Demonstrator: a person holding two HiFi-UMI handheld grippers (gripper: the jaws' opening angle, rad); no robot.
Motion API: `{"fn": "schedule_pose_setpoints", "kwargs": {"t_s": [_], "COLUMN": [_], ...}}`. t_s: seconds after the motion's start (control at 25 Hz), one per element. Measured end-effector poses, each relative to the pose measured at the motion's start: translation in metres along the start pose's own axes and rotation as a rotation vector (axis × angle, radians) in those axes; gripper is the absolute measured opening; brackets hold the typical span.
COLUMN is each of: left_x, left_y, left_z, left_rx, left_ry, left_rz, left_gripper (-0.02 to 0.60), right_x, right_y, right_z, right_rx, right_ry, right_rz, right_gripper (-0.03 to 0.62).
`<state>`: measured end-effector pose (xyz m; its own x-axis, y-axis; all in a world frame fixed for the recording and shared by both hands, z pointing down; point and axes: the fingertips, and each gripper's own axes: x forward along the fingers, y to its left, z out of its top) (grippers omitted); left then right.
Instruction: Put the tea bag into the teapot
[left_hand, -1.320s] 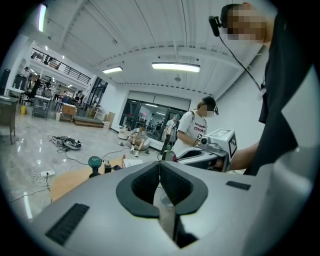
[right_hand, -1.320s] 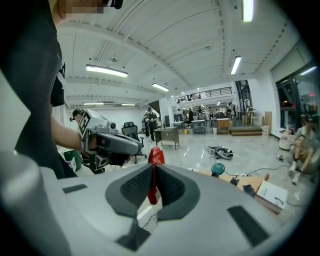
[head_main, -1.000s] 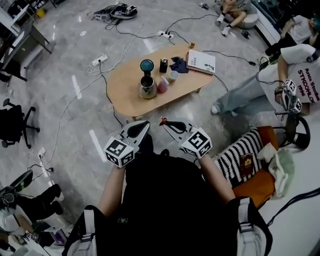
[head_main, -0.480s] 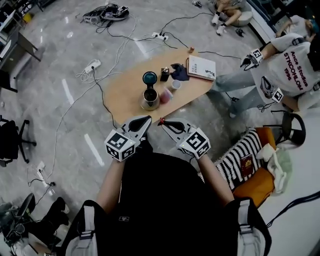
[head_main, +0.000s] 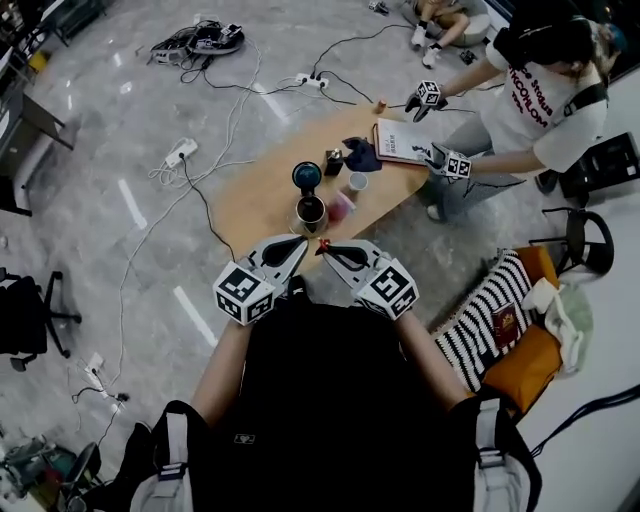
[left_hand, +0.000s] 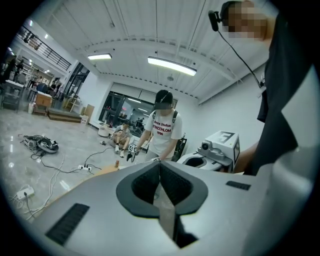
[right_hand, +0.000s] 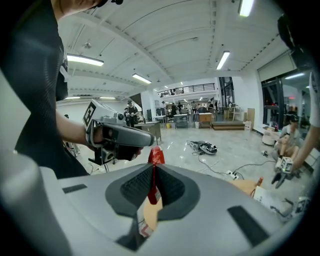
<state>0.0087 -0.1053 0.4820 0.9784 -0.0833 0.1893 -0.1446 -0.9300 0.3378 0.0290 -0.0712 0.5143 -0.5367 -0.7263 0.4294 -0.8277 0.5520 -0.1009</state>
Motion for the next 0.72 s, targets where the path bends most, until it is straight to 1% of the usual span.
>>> {"fn": "schedule_pose_setpoints", "kwargs": {"t_s": [0.16,0.32,0.44,0.56,0.72], "left_x": [-0.009,-0.013,-0.009,-0.002,-0.001], "left_y": [0.014,0.026,0.029,0.031,0.040], "left_z": [-0.004,-0.011,-0.013,-0.011,-0.007], "left_rx": [0.000,-0.024,-0.027,-0.017,-0.025], "left_ry": [0.010,0.020,0.030,0.031,0.021], "left_rz": [0.003,0.007,-0.007,-0.016,0.007], "left_gripper": [0.011,0.012,0.012,0.011,0.011], "right_x": [0.016,0.029,0.033,0.034,0.038], "right_y": [-0.003,-0.006,-0.010,-0.016,-0.024], "right_z": [0.004,0.007,0.010,0.007,-0.001], "right_rx": [0.003,-0.014,-0.021,0.001,0.004], "right_ry": [-0.001,0.009,0.012,0.014,0.039], "right_rz": [-0.003,-0.004,-0.007,-0.010,0.002], "right_gripper": [0.025,0.025,0.025,0.025,0.025]}}
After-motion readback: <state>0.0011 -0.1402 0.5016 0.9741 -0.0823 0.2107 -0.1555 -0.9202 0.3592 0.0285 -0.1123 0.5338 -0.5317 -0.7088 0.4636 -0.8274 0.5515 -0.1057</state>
